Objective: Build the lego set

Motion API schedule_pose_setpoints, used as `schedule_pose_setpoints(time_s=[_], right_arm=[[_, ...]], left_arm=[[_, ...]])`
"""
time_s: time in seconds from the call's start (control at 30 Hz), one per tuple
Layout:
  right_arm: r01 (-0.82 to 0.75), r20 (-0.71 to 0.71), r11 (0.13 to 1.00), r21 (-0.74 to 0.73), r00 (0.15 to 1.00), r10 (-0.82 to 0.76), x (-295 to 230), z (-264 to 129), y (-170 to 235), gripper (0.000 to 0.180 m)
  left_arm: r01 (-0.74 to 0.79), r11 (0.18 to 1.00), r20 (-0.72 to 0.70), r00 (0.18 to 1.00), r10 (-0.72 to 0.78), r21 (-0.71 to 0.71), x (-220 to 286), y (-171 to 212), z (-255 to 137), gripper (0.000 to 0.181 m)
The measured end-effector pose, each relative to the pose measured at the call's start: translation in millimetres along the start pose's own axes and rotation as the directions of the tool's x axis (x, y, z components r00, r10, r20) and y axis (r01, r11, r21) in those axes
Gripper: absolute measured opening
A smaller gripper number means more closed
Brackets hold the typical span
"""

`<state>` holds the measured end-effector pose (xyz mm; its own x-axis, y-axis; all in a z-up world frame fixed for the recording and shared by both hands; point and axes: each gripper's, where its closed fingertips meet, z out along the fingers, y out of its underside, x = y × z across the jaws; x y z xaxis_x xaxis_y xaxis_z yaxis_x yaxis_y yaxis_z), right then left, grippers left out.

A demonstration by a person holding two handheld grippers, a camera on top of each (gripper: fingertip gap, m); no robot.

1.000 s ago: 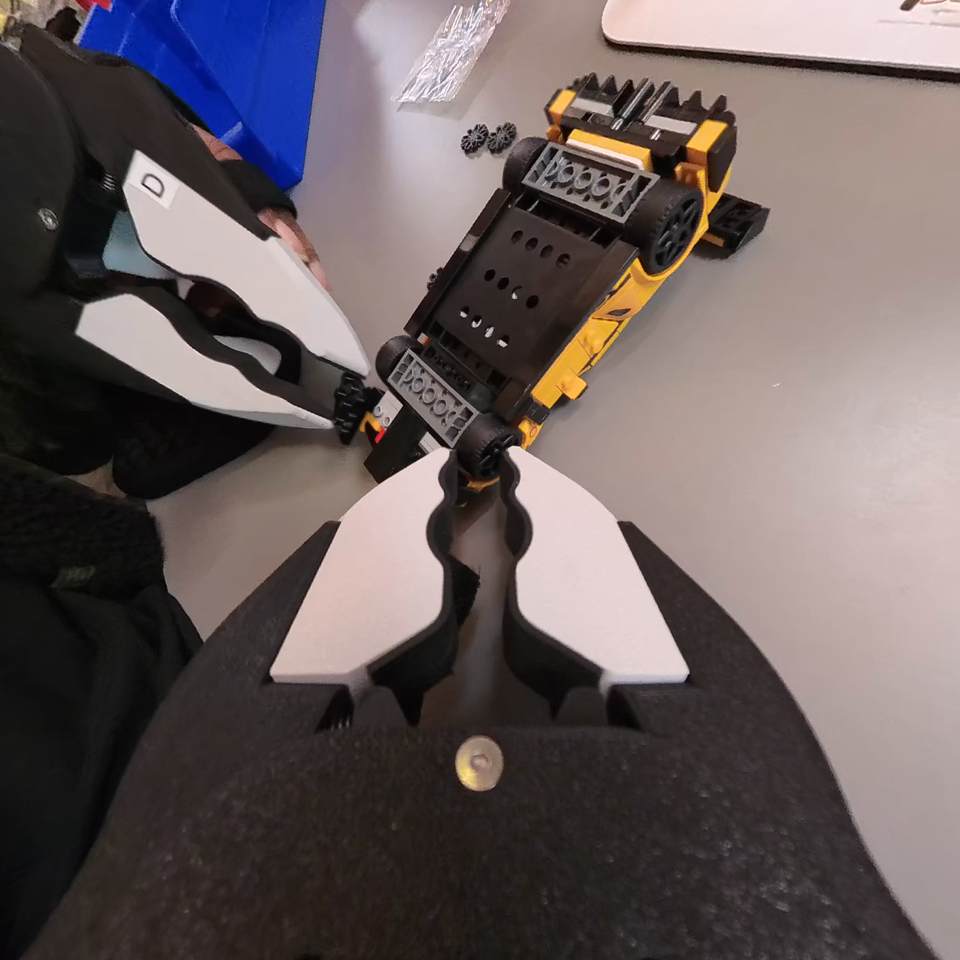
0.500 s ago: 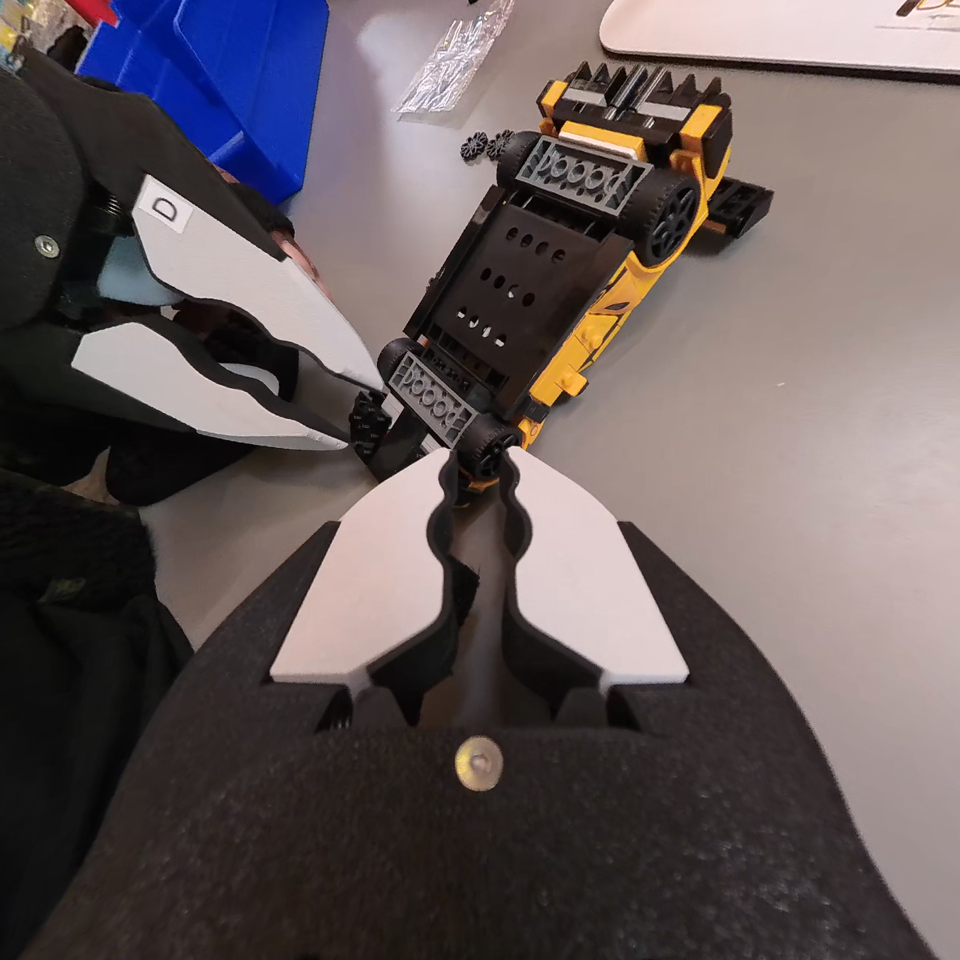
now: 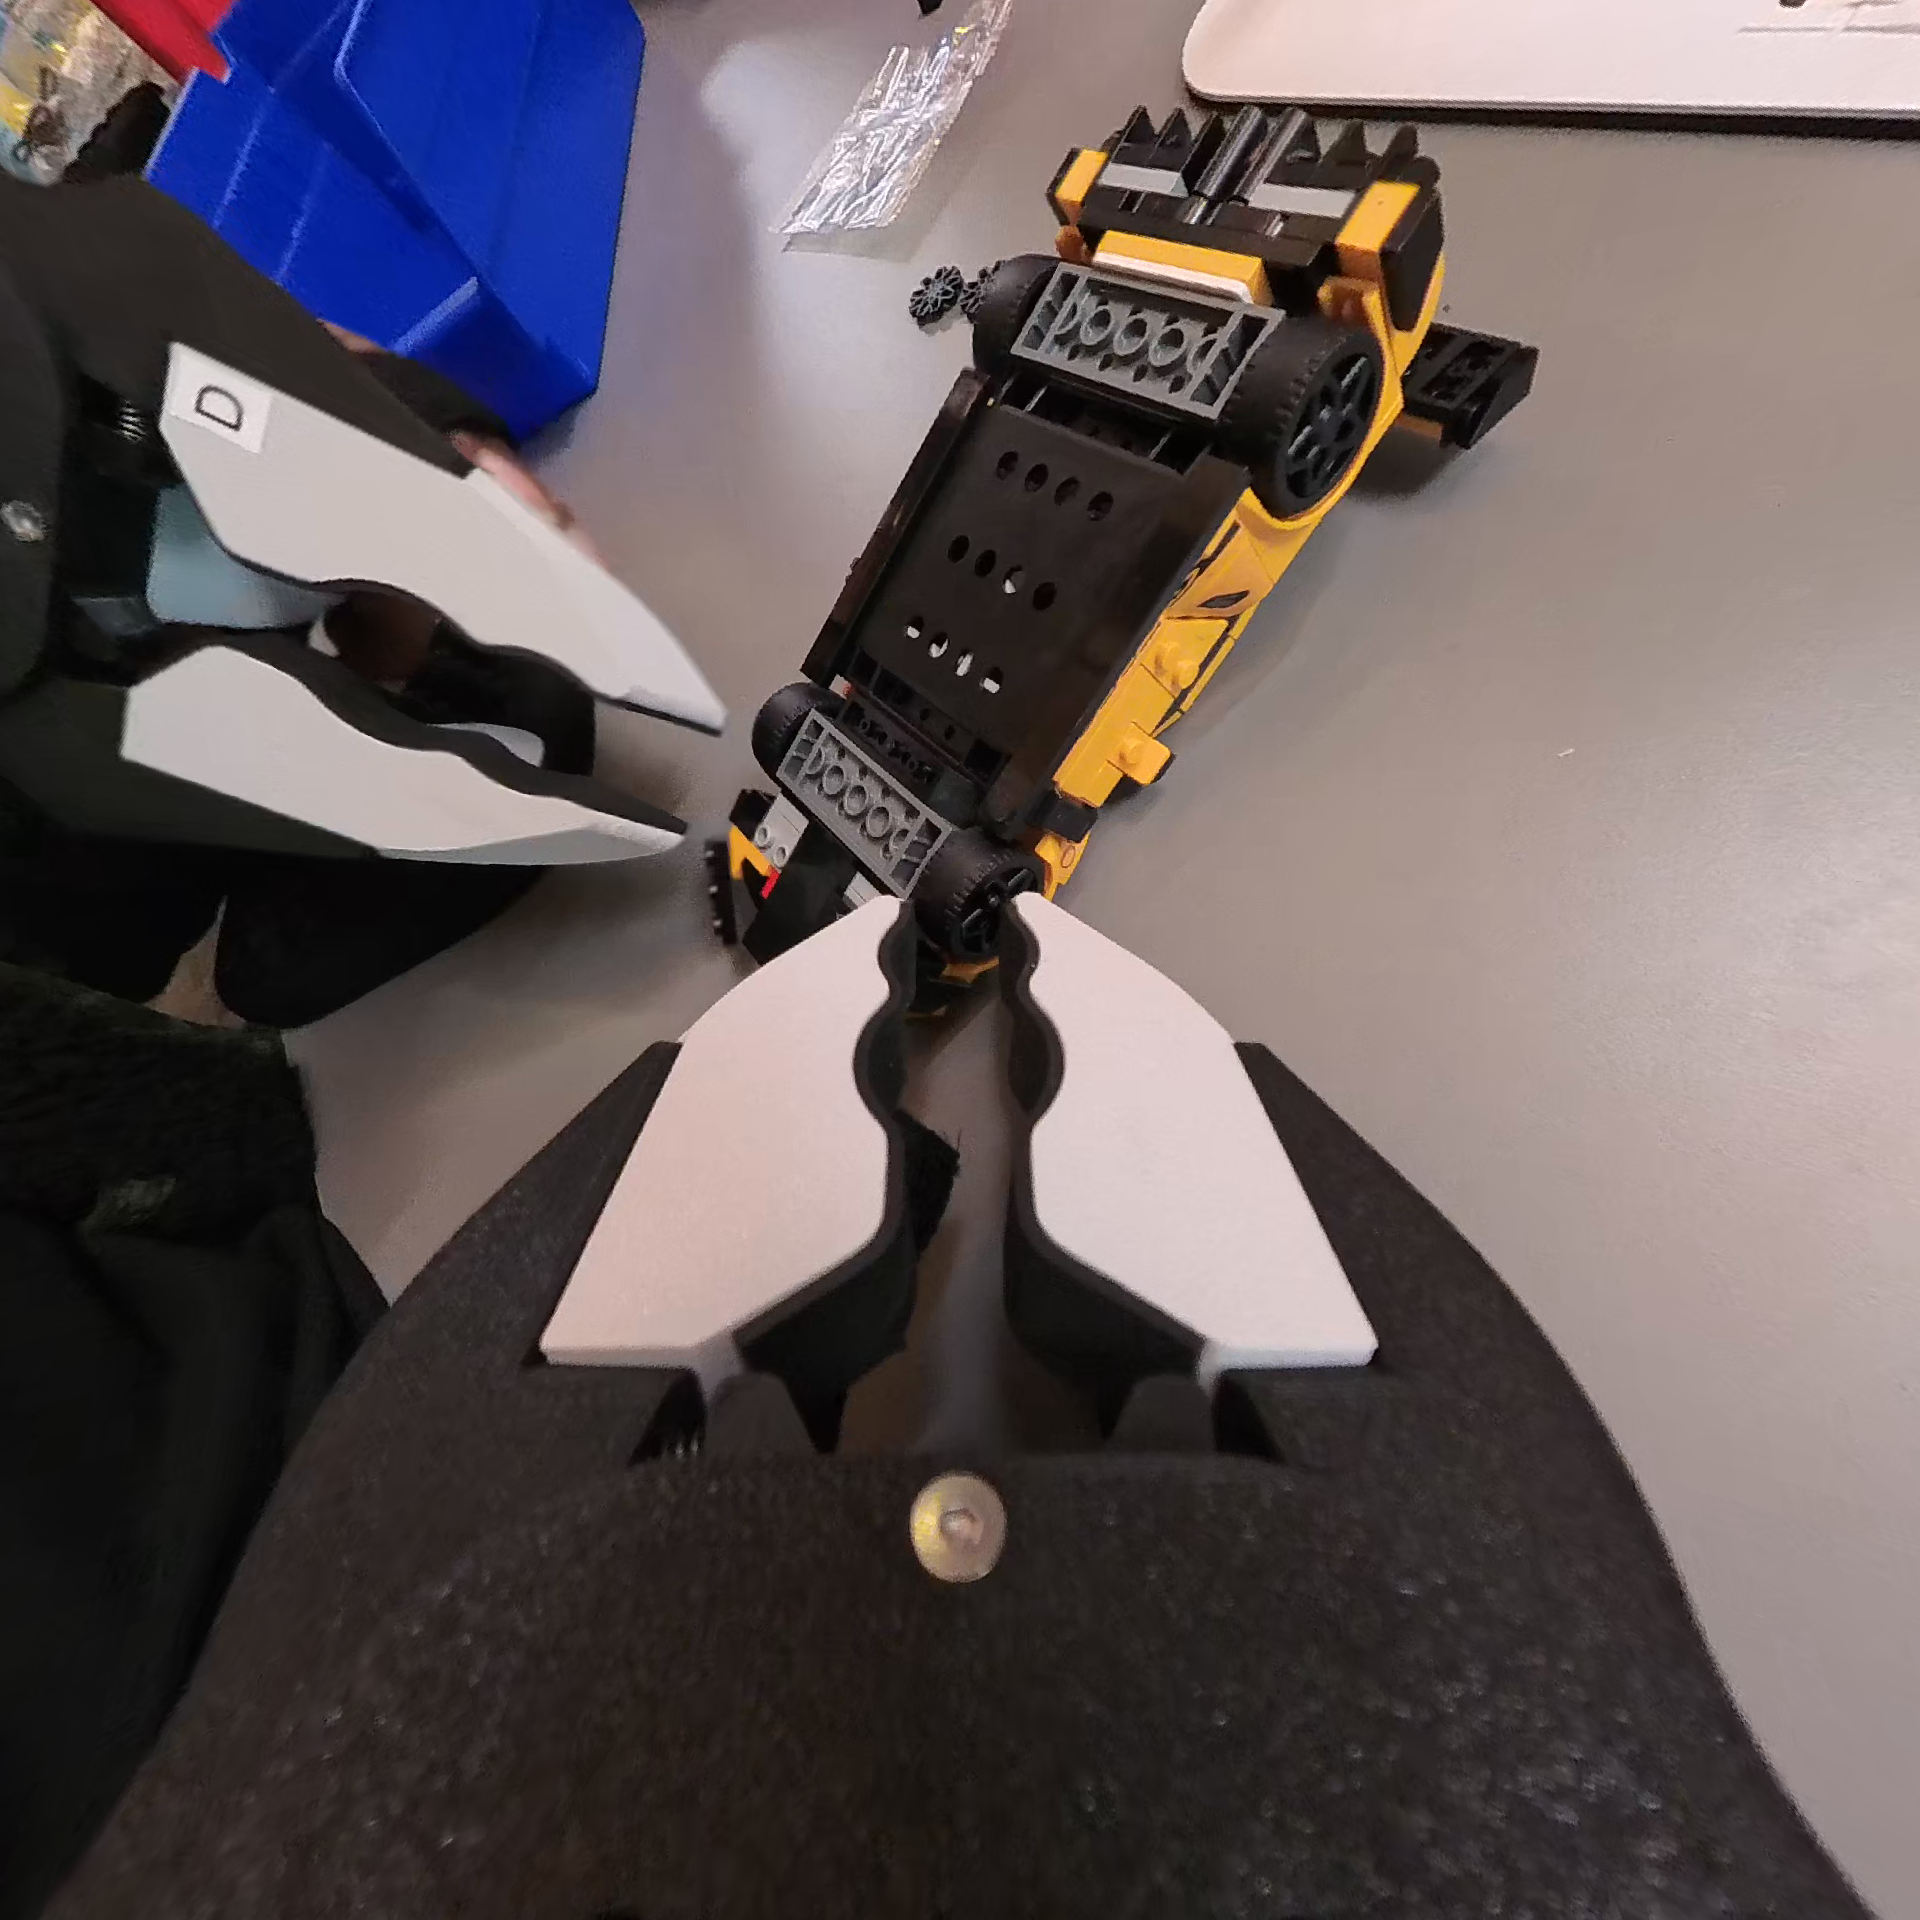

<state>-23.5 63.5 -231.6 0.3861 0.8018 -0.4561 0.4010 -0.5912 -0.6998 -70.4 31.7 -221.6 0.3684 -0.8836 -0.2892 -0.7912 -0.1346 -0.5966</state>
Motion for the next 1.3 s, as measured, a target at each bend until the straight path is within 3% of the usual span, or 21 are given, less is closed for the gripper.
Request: schedule_pose_setpoints(time_s=[0.2,0.47,0.6,0.73,1.03,1.3], right_arm=[[-0.001,0.002,1.0,0.0,1.0,0.001,0.2,0.5,0.2,0.015],[0.002,0.01,1.0,-0.011,1.0,-0.002,0.0,1.9,0.4,0.014],[0.001,0.011,1.0,-0.014,1.0,-0.001,0.3,1.9,0.3,0.014],[-0.003,0.017,1.0,-0.015,1.0,0.004,0.9,1.4,0.2,0.014],[0.007,0.026,1.0,-0.015,1.0,-0.007,1.2,1.5,0.0,0.014],[0.0,0.044,1.0,-0.015,0.999,0.001,1.5,1.8,-0.2,0.015]], left_arm=[[-0.023,0.999,-0.016,1.0,0.024,0.047,15.5,8.4,-8.6,0.018],[-0.344,0.936,-0.202,0.913,0.353,0.08,45.5,19.3,-10.8,0.019],[-0.543,0.838,-0.314,0.789,0.529,0.049,43.0,23.6,-6.8,0.014],[-0.728,0.686,-0.396,0.627,0.671,0.009,44.2,27.5,2.4,0.025],[-0.904,0.428,-0.499,0.368,0.785,0.007,37.8,29.5,8.4,0.031],[-0.94,0.341,-0.554,0.275,0.786,0.017,34.5,30.0,10.8,0.027]])
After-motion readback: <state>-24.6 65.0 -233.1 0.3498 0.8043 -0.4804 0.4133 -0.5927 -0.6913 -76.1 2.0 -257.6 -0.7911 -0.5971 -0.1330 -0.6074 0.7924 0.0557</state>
